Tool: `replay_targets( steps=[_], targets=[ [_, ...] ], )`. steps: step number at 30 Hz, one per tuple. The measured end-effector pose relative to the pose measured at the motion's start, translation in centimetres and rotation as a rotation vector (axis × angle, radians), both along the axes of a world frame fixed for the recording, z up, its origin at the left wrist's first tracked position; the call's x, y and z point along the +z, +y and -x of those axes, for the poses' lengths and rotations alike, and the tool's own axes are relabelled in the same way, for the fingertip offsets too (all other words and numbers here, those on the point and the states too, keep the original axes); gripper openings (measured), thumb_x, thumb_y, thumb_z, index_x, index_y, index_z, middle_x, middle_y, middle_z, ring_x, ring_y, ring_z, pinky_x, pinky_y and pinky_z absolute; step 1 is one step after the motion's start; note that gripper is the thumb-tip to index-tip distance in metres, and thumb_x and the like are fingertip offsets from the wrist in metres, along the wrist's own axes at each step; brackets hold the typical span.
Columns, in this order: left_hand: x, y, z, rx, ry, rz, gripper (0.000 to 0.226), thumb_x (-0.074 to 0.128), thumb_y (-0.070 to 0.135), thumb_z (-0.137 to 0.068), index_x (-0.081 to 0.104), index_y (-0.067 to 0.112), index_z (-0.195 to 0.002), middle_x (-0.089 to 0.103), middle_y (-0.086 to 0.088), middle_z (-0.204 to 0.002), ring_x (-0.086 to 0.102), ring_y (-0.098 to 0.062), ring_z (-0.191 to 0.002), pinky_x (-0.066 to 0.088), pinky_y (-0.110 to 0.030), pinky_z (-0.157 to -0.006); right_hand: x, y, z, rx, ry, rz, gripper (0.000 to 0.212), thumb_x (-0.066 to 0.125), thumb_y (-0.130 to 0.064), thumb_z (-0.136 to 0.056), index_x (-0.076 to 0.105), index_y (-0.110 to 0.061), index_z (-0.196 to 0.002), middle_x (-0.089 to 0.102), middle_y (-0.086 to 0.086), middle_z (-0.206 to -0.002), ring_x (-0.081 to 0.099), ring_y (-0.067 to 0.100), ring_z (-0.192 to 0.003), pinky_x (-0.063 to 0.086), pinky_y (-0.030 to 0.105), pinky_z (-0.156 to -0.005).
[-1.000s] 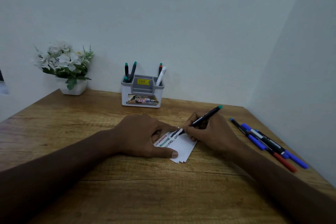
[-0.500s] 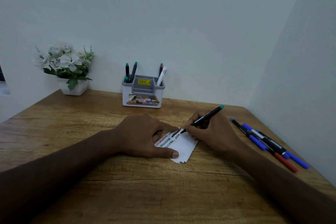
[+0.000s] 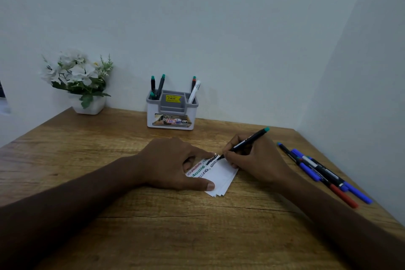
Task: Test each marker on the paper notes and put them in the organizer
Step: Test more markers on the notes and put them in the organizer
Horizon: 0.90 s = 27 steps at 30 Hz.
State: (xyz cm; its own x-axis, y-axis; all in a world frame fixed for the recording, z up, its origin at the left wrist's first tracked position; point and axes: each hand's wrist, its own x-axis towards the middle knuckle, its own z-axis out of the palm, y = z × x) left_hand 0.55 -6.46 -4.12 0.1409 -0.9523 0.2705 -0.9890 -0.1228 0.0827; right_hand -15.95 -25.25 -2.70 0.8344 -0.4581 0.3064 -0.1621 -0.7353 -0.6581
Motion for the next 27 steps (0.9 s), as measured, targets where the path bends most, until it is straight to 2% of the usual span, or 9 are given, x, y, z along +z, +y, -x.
replay_targets(
  steps=[3, 6, 8, 10, 16, 19, 22, 25, 27],
  targets=[
    [0.12, -0.09, 0.01, 0.002, 0.0, -0.009, 0.087, 0.035, 0.101, -0.074, 0.029, 0.064, -0.152, 0.05, 0.042, -0.068, 0.056, 0.007, -0.071, 0.03, -0.017, -0.054, 0.06, -0.06, 0.06, -0.008, -0.013, -0.017, 0.009, 0.078, -0.016, -0.091, 0.08, -0.021, -0.083, 0.082, -0.009, -0.078, 0.076, 0.001, -0.071, 0.058, 0.012, -0.063],
    [0.33, -0.12, 0.02, -0.01, 0.012, -0.035, 0.087, 0.036, 0.1, -0.075, 0.03, 0.063, -0.153, 0.04, 0.064, -0.078, 0.049, 0.025, -0.086, 0.029, -0.018, -0.054, 0.09, 0.04, 0.01, -0.005, -0.007, -0.016, 0.009, 0.078, -0.016, -0.091, 0.08, -0.021, -0.083, 0.082, -0.007, -0.079, 0.077, 0.002, -0.072, 0.061, 0.014, -0.064],
    [0.13, -0.13, 0.02, -0.009, 0.01, -0.026, 0.088, 0.035, 0.101, -0.074, 0.028, 0.064, -0.153, 0.048, 0.053, -0.074, 0.054, 0.017, -0.082, 0.03, -0.018, -0.054, 0.13, 0.05, 0.06, -0.014, -0.005, -0.012, 0.009, 0.078, -0.016, -0.09, 0.08, -0.02, -0.083, 0.082, -0.005, -0.079, 0.077, 0.005, -0.073, 0.063, 0.017, -0.067],
    [0.06, -0.04, 0.1, -0.001, 0.007, -0.012, 0.089, 0.033, 0.103, -0.072, 0.027, 0.065, -0.152, 0.046, 0.044, -0.071, 0.054, 0.009, -0.073, 0.031, -0.017, -0.055, 0.23, 0.1, 0.18, -0.02, -0.023, -0.024, 0.009, 0.078, -0.015, -0.091, 0.08, -0.02, -0.084, 0.082, -0.003, -0.077, 0.078, 0.007, -0.072, 0.063, 0.019, -0.067],
    [0.18, 0.03, 0.16, 0.016, 0.015, -0.021, 0.09, 0.031, 0.104, -0.071, 0.028, 0.066, -0.152, 0.041, 0.046, -0.068, 0.051, 0.009, -0.07, 0.03, -0.017, -0.055, 0.35, 0.11, 0.18, -0.038, -0.012, -0.021, 0.008, 0.075, -0.014, -0.092, 0.08, -0.015, -0.085, 0.081, -0.001, -0.076, 0.078, 0.01, -0.072, 0.065, 0.027, -0.07],
    [0.12, -0.01, 0.03, 0.016, 0.007, -0.023, 0.089, 0.034, 0.103, -0.071, 0.029, 0.066, -0.152, 0.043, 0.048, -0.068, 0.05, 0.009, -0.071, 0.03, -0.018, -0.056, 0.32, 0.15, 0.17, -0.028, -0.005, -0.022, 0.007, 0.077, -0.016, -0.092, 0.081, -0.019, -0.086, 0.082, -0.004, -0.077, 0.078, 0.006, -0.071, 0.061, 0.017, -0.065],
    [0.12, -0.05, 0.09, 0.007, -0.003, -0.025, 0.088, 0.034, 0.101, -0.073, 0.03, 0.064, -0.152, 0.047, 0.05, -0.07, 0.051, 0.012, -0.073, 0.03, -0.018, -0.056, 0.31, 0.02, 0.22, -0.032, -0.009, -0.029, 0.009, 0.076, -0.015, -0.093, 0.08, -0.017, -0.085, 0.082, -0.004, -0.076, 0.078, 0.007, -0.071, 0.063, 0.02, -0.067],
    [0.22, 0.15, 0.23, 0.006, 0.001, -0.024, 0.089, 0.034, 0.101, -0.072, 0.032, 0.063, -0.152, 0.047, 0.049, -0.069, 0.052, 0.011, -0.074, 0.03, -0.018, -0.057, 0.28, 0.18, 0.18, -0.027, -0.01, -0.023, 0.008, 0.078, -0.017, -0.092, 0.08, -0.021, -0.085, 0.082, -0.008, -0.077, 0.077, 0.002, -0.073, 0.06, 0.013, -0.066],
    [0.34, 0.14, 0.43, 0.004, 0.01, -0.034, 0.089, 0.034, 0.1, -0.072, 0.032, 0.063, -0.152, 0.043, 0.058, -0.073, 0.052, 0.011, -0.075, 0.029, -0.019, -0.057, 0.3, 0.2, 0.21, -0.019, -0.003, -0.029, 0.008, 0.078, -0.016, -0.092, 0.08, -0.021, -0.085, 0.082, -0.008, -0.077, 0.077, 0.002, -0.072, 0.06, 0.013, -0.066]
  ],
)
